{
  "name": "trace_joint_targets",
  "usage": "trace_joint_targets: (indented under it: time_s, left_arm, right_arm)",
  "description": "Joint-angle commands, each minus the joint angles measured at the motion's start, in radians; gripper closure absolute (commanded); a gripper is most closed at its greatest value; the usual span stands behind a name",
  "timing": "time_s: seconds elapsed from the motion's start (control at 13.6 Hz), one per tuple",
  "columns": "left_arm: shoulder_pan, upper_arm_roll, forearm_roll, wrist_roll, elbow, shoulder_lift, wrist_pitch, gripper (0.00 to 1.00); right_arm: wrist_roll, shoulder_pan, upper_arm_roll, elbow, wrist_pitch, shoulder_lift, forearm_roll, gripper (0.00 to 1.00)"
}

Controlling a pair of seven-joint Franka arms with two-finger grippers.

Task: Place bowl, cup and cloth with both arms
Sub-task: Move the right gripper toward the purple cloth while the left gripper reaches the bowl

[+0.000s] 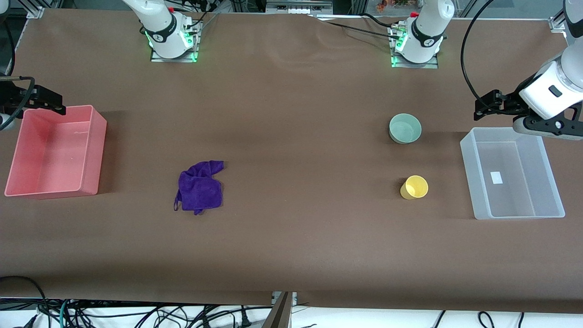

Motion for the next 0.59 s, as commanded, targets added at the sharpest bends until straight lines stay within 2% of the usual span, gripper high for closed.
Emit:
trace_joint_targets:
  time_s: [0.0, 0.37, 0.52]
  left_arm:
    - [-0.010, 0.012, -0.024, -0.005, 0.009, -0.002, -0.012, 0.00]
    - [-0.010, 0.012, -0.012, 0.005, 0.004, -0.001, -0.010, 0.00]
    - [-0.010, 0.012, -0.012, 0.012, -0.026, 0.004, -0.010, 0.00]
  right_arm:
    - [-0.015, -0.003, -0.004, 0.010, -0.002, 0.001, 0.009, 0.00]
    - [-0.013, -0.001, -0.001, 0.012, 0.003, 0.001, 0.009, 0.00]
    - [-0.012, -0.001, -0.001, 0.012, 0.003, 0.001, 0.009, 0.00]
